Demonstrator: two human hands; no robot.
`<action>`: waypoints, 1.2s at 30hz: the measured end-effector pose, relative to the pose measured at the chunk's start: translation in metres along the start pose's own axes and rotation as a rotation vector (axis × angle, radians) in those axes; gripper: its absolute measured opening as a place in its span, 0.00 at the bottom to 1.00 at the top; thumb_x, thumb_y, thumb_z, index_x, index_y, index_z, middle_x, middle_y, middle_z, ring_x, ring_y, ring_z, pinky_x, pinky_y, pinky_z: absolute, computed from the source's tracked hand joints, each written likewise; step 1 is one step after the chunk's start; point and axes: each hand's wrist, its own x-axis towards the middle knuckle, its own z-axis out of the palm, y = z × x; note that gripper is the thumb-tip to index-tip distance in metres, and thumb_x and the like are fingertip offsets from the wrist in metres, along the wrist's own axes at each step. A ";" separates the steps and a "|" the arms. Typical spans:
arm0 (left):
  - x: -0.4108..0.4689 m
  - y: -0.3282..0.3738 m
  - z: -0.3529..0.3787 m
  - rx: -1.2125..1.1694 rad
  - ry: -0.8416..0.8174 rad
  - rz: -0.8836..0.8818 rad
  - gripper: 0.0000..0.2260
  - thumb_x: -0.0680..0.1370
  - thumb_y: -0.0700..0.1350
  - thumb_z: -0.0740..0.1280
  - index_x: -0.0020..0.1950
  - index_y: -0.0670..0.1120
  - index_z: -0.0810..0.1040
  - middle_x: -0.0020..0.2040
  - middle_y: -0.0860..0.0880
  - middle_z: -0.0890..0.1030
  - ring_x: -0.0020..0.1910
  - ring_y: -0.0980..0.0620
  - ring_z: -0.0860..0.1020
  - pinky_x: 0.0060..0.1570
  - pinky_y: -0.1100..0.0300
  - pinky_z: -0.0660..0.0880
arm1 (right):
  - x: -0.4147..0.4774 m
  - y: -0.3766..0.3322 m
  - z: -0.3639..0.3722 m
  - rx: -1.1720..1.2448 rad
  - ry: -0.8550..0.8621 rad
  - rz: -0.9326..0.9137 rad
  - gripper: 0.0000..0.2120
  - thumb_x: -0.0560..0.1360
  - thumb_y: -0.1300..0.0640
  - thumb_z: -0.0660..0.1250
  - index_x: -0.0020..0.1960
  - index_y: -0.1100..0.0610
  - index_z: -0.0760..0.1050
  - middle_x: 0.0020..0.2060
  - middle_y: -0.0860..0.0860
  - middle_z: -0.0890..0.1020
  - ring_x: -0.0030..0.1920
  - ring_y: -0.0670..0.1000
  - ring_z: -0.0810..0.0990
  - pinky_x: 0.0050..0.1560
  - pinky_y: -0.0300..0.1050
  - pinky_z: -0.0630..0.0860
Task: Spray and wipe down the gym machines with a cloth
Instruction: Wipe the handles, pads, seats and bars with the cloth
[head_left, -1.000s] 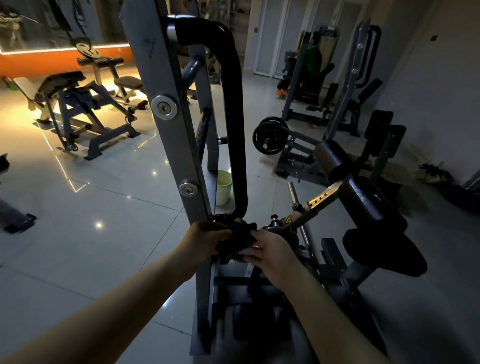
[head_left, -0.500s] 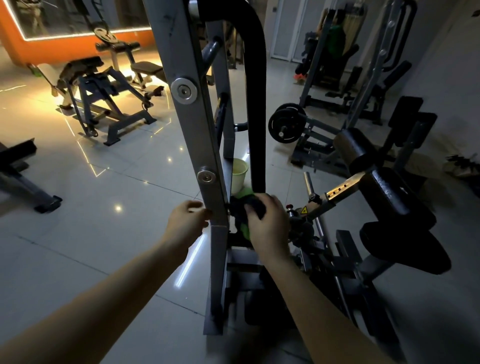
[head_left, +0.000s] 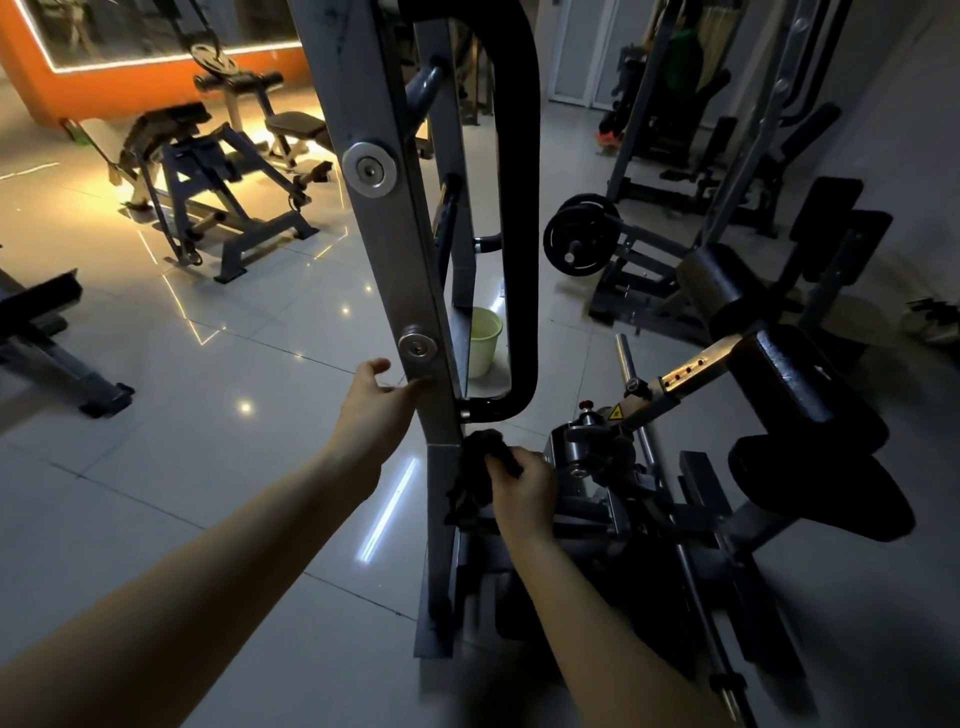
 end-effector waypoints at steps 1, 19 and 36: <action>0.001 0.004 -0.001 0.021 0.021 0.043 0.36 0.77 0.52 0.74 0.79 0.50 0.60 0.62 0.46 0.78 0.61 0.46 0.78 0.69 0.44 0.72 | 0.000 -0.003 -0.003 0.081 0.023 0.055 0.11 0.79 0.57 0.71 0.38 0.54 0.79 0.33 0.51 0.81 0.34 0.45 0.76 0.36 0.41 0.71; 0.024 0.017 0.001 0.294 0.154 0.431 0.05 0.79 0.60 0.69 0.53 0.63 0.77 0.49 0.59 0.81 0.52 0.53 0.78 0.50 0.53 0.77 | 0.055 -0.048 0.036 0.792 -0.048 0.824 0.43 0.57 0.47 0.88 0.65 0.59 0.74 0.60 0.63 0.79 0.52 0.69 0.83 0.40 0.62 0.84; 0.026 0.014 -0.002 0.294 0.136 0.466 0.12 0.79 0.62 0.68 0.57 0.58 0.81 0.52 0.55 0.84 0.53 0.53 0.80 0.52 0.51 0.78 | 0.033 -0.041 -0.002 0.573 0.143 0.534 0.16 0.72 0.60 0.79 0.54 0.60 0.76 0.50 0.57 0.83 0.46 0.55 0.84 0.38 0.47 0.81</action>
